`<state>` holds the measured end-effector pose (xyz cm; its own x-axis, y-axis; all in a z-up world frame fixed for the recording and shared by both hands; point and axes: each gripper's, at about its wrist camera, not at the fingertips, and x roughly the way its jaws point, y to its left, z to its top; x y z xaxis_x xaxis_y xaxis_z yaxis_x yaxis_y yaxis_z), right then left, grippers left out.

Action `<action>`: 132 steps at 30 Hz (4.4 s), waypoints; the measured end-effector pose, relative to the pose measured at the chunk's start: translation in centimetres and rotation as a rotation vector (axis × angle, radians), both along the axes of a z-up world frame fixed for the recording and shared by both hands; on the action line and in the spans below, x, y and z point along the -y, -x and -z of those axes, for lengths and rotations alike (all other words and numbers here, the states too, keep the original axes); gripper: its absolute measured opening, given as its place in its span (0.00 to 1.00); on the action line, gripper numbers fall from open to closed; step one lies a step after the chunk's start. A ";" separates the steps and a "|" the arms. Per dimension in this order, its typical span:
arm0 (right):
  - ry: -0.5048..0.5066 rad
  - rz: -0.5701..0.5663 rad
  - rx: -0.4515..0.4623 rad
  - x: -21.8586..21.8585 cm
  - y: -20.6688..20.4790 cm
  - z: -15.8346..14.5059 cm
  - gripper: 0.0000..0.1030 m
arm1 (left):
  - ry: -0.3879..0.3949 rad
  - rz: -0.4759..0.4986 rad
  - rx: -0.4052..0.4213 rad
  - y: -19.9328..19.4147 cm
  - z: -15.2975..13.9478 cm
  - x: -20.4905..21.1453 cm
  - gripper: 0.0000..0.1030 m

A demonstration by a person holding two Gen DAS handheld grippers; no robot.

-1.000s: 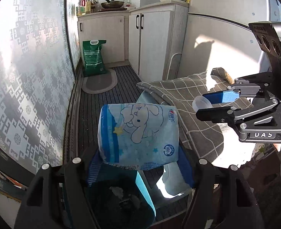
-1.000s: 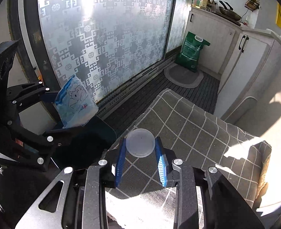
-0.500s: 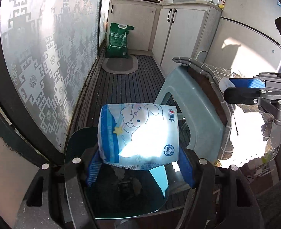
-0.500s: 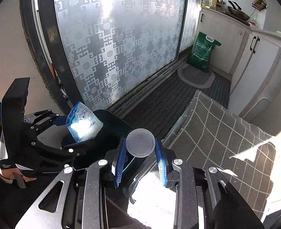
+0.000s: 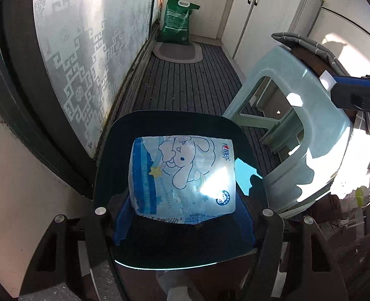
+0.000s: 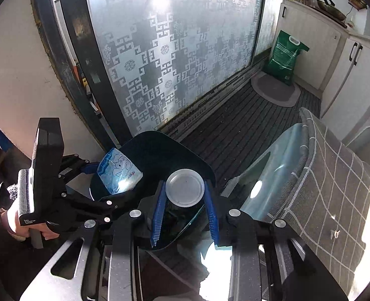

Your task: Collect trash

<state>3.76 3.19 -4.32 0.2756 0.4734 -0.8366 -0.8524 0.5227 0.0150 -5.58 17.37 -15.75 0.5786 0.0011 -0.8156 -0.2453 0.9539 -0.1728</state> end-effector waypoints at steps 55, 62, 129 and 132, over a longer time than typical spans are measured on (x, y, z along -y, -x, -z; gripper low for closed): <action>0.270 -0.073 -0.135 -5.5 0.7 10.6 0.37 | 0.002 -0.053 0.100 1.6 -1.0 -2.4 0.48; 0.239 -0.096 -0.136 -5.7 1.6 10.1 0.42 | 0.000 -0.053 0.165 2.2 -3.6 -2.0 0.49; -0.240 0.418 0.309 26.1 10.7 -7.3 0.97 | -0.244 -0.066 0.446 12.4 -12.3 7.2 0.97; -0.224 0.407 0.308 25.8 10.6 -6.9 0.97 | -0.251 -0.064 0.445 12.3 -12.3 7.3 0.97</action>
